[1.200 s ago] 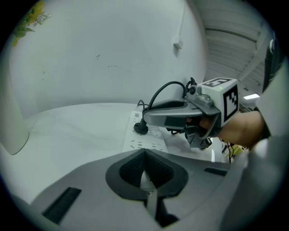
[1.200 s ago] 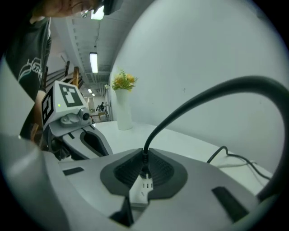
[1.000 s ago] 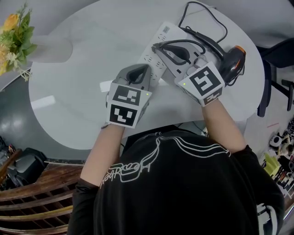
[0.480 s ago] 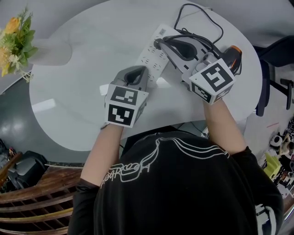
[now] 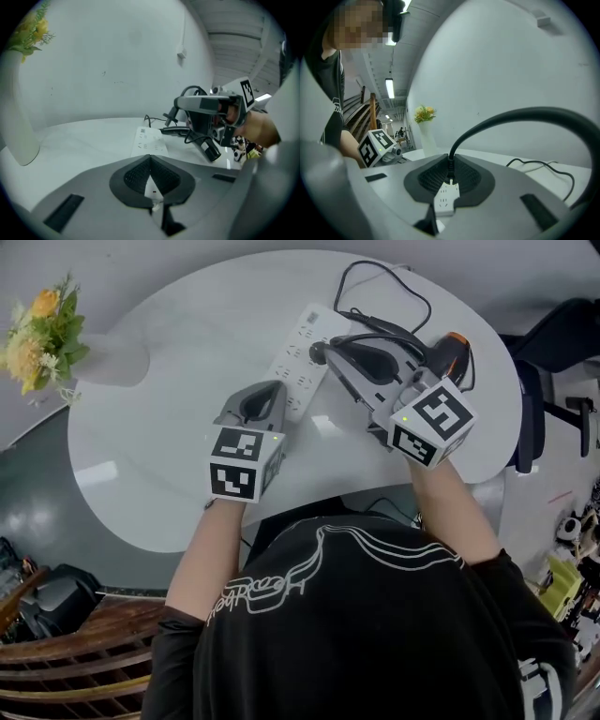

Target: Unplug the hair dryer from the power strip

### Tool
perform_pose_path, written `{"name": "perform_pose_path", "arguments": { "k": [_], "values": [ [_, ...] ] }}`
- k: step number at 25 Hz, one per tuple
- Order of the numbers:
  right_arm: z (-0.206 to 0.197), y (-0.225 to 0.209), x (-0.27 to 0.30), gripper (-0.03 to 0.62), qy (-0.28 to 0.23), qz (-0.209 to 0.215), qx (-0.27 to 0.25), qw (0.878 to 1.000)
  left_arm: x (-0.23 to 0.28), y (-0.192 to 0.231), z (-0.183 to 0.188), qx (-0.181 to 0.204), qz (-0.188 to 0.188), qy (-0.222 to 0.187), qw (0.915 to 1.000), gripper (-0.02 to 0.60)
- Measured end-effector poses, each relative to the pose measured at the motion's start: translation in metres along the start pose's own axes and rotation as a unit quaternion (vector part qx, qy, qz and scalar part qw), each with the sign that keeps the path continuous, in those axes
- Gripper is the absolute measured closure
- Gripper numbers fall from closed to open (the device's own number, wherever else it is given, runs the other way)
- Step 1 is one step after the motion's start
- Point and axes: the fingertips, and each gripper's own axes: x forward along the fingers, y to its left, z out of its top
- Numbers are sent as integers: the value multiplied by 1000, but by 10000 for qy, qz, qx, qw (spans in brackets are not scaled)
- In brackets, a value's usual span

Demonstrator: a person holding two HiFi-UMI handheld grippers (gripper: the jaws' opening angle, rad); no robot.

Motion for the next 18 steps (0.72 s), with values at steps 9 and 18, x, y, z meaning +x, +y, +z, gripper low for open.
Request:
{"name": "perform_pose_path", "arguments": {
  "k": [9, 18],
  "values": [
    [14, 34, -54, 568, -107, 257, 249, 9993, -60, -28, 41, -246, -19, -819, 9963, 581],
    [38, 69, -115, 568, -256, 539, 175, 9981, -122, -83, 65, -552, -520, -1305, 9885, 581]
  ]
}}
